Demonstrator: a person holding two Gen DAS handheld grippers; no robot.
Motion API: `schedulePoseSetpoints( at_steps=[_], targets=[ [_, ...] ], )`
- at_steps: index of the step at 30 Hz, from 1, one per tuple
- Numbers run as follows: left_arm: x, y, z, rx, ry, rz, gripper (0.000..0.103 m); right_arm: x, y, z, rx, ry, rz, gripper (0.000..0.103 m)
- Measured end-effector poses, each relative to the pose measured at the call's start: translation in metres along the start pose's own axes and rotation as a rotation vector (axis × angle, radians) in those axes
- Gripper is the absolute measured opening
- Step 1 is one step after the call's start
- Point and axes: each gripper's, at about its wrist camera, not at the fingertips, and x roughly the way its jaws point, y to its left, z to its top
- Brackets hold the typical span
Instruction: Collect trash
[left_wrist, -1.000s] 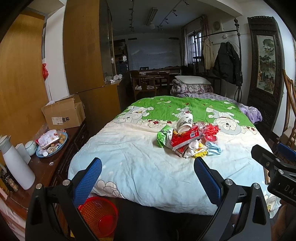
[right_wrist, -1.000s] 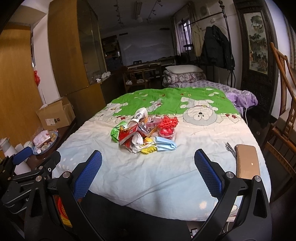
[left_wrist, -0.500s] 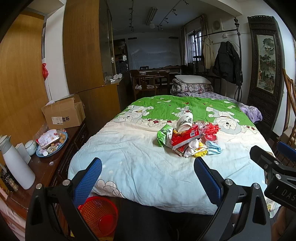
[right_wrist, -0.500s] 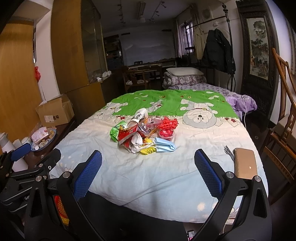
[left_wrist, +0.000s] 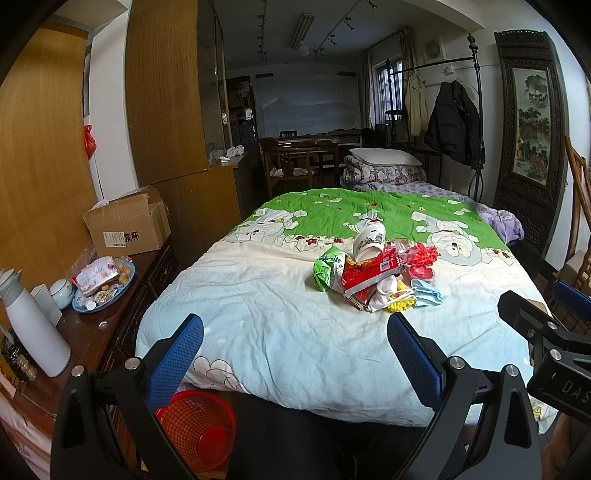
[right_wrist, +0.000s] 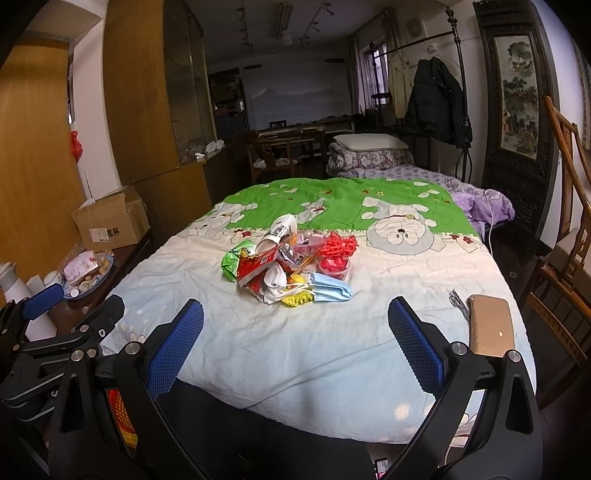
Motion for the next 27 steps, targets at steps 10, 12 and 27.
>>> schedulePoseSetpoints(
  at_steps=[10,12,27],
  targets=[
    [-0.001,-0.001,-0.001,0.002,0.001,0.0,0.097,0.0,0.001,0.0,0.0,0.0,-0.001,0.096],
    [-0.001,-0.001,-0.001,0.001,0.001,0.0,0.097,0.0,0.0,0.0,0.001,0.0,-0.001,0.096],
    [0.002,-0.003,-0.013,0.003,0.011,0.001,0.097,0.004,0.005,-0.006,-0.001,0.014,0.004,0.096]
  ],
)
